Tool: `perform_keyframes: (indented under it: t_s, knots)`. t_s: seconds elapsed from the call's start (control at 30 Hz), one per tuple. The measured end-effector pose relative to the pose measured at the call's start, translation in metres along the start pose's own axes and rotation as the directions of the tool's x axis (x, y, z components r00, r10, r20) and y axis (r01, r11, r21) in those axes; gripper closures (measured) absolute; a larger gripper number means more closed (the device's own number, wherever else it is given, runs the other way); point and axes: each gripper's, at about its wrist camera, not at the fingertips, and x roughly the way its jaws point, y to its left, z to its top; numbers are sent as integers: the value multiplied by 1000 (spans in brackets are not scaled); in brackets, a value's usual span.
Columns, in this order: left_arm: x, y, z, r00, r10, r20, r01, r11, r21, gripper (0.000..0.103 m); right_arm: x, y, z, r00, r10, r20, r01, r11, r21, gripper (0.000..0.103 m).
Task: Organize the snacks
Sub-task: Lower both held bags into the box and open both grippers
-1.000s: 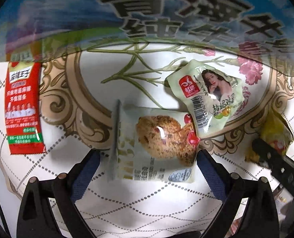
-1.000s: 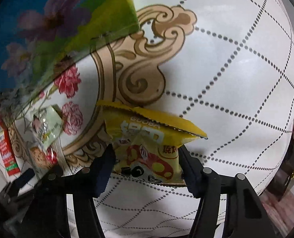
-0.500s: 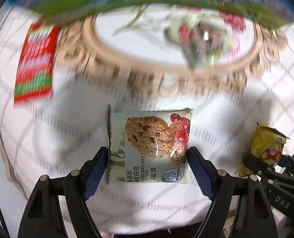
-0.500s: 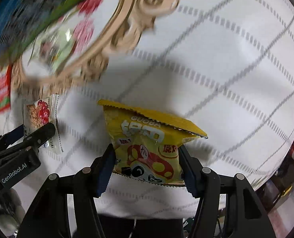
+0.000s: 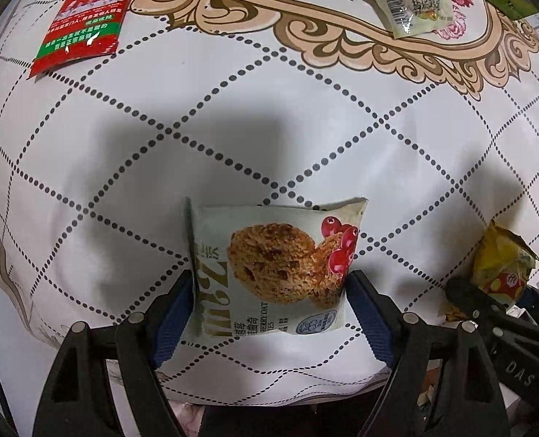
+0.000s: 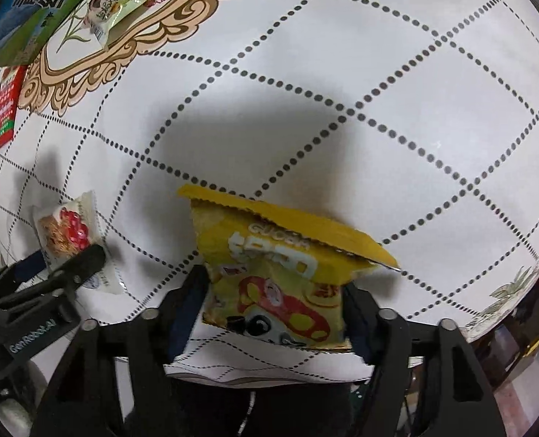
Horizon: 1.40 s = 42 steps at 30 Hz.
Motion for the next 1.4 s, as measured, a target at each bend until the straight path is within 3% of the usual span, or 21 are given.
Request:
perform_keyframes:
  t_s: [0.2, 0.27, 0.33, 0.63, 0.77, 0.87, 0.9, 0.93, 1.03, 1.13, 1.23, 1.33, 1.4]
  knots:
    - [-8, -4, -3, 999, -19, 39, 19, 1000, -2, 27, 10, 24, -9, 997, -81, 15, 82, 997, -16, 26]
    - [-17, 0, -8, 998, -20, 57, 20, 1000, -4, 32, 13, 32, -16, 995, -100, 31, 101, 995, -20, 41]
    - [-23, 3, -16, 997, -30, 65, 31, 1000, -7, 35, 14, 43, -22, 995, -87, 43, 88, 996, -27, 49]
    - [-64, -2, -39, 991, -77, 111, 75, 997, 22, 37, -27, 59, -33, 996, -11, 88, 17, 997, -75, 51]
    - [-104, -4, -41, 977, -121, 175, 116, 992, 40, 37, -68, 56, -34, 990, 42, 133, -28, 994, -102, 51]
    - [-147, -4, -34, 955, -165, 247, 156, 986, 57, 37, -109, 61, -30, 981, 83, 175, -62, 991, -122, 51]
    - [-162, -3, -27, 945, -182, 273, 171, 983, 63, 37, -135, 60, -27, 971, 116, 209, -89, 987, -134, 51]
    - [-179, -2, -18, 934, -195, 300, 183, 981, 67, 37, -135, 60, -27, 971, 116, 209, -89, 987, -134, 51]
    - [-227, 8, 16, 903, -235, 360, 220, 972, 83, 36, -176, 46, 18, 950, 157, 268, -119, 981, -153, 51]
    - [-262, 21, 50, 874, -262, 409, 246, 965, 92, 36, -227, 48, 38, 925, 205, 321, -159, 973, -166, 51]
    - [-290, 29, 99, 860, -270, 434, 256, 962, 92, 36, -268, 58, 74, 899, 227, 375, -168, 968, -183, 51]
    - [-293, 36, 146, 861, -265, 434, 255, 964, 83, 36, -296, 79, 127, 881, 229, 414, -160, 967, -196, 51]
    - [-292, 43, 178, 870, -271, 412, 265, 961, 72, 36, -303, 91, 163, 881, 227, 415, -155, 968, -199, 51]
